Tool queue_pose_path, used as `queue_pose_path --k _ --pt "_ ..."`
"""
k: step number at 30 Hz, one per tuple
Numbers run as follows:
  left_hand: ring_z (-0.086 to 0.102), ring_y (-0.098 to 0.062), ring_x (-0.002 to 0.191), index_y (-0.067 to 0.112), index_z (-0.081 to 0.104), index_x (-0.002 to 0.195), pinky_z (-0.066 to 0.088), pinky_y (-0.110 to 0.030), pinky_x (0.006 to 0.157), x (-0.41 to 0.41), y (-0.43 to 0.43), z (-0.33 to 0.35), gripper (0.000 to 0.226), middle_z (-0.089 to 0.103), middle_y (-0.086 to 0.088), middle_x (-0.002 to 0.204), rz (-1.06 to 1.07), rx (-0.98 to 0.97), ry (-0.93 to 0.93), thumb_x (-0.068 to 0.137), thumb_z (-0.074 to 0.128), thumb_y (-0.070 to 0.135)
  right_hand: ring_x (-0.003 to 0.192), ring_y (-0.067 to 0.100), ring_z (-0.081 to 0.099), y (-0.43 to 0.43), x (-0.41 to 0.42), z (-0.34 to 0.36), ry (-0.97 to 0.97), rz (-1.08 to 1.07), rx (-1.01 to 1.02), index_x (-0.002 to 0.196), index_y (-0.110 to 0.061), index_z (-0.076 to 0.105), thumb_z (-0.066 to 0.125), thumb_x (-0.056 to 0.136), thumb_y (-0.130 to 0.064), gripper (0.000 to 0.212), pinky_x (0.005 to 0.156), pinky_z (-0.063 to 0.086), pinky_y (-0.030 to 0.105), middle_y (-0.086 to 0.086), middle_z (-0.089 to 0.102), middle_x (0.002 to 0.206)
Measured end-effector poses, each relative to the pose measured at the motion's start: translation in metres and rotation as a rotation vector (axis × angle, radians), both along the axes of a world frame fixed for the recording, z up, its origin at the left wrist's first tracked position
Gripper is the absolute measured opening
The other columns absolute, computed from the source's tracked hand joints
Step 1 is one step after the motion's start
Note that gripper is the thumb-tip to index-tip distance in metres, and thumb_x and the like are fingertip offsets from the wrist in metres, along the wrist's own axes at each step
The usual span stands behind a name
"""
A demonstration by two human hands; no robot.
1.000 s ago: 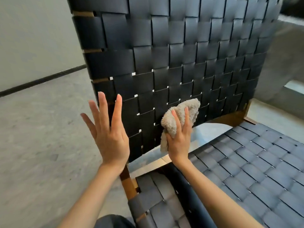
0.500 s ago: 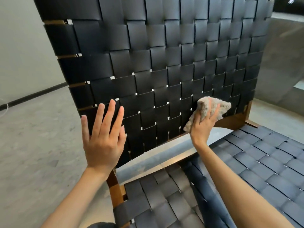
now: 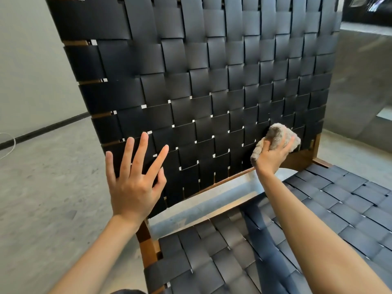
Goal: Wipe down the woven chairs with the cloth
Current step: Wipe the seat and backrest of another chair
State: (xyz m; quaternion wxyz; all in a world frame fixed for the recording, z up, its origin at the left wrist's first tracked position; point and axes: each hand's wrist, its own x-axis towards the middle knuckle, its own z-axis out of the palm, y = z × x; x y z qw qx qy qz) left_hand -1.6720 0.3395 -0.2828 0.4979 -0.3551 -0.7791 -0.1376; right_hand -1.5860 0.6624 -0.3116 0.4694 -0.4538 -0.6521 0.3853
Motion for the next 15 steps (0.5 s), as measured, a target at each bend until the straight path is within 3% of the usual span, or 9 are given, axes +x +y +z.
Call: queue_pose_path --k 7,9,11,13,15 --pt "0.020 -0.029 0.143 0.027 0.048 0.137 0.007 -0.052 0.117 0.001 0.001 0.001 0.040 0.031 -0.009 0.151 -0.013 0.013 -0.025 0.097 0.042 0.028 0.144 0.031 0.016 -0.035 -0.002 0.010 -0.098 -0.004 -0.082 0.152 -0.019 0.017 0.041 0.102 -0.028 0.056 0.112 0.027 0.042 0.004 -0.002 0.161" --pt "0.018 -0.028 0.143 0.028 0.047 0.138 0.007 -0.052 0.117 0.002 0.000 0.001 0.041 0.030 -0.009 0.152 -0.016 0.008 -0.037 0.097 0.041 0.028 0.144 0.031 0.018 -0.075 -0.001 0.009 -0.042 0.099 -0.040 0.148 -0.041 0.013 0.045 0.100 -0.022 0.061 0.109 0.035 0.040 0.003 -0.002 0.161" --pt "0.017 -0.028 0.144 0.028 0.046 0.139 0.006 -0.052 0.117 0.001 0.000 0.002 0.042 0.028 -0.009 0.152 -0.013 -0.002 -0.043 0.097 0.041 0.028 0.144 0.028 0.019 -0.125 -0.001 0.009 -0.006 0.203 0.051 0.132 -0.062 0.004 0.049 0.098 -0.017 0.072 0.099 0.033 0.021 0.002 -0.005 0.161" --pt "0.016 -0.028 0.144 0.028 0.045 0.139 0.006 -0.052 0.117 0.001 -0.001 0.002 0.043 0.028 -0.009 0.153 -0.001 -0.013 -0.047 0.097 0.043 0.027 0.144 0.025 0.016 -0.169 -0.003 0.005 -0.027 0.290 0.146 0.133 -0.063 0.002 0.050 0.098 -0.017 0.075 0.091 0.021 0.006 -0.002 -0.010 0.161" --pt "0.016 -0.028 0.144 0.027 0.045 0.140 0.006 -0.052 0.117 0.003 -0.003 0.004 0.043 0.028 -0.009 0.153 0.013 -0.022 -0.053 0.097 0.045 0.024 0.146 0.021 0.005 -0.205 -0.005 -0.002 -0.032 0.388 0.191 0.135 -0.066 -0.001 0.050 0.097 -0.020 0.079 0.098 0.018 0.011 -0.011 -0.018 0.158"
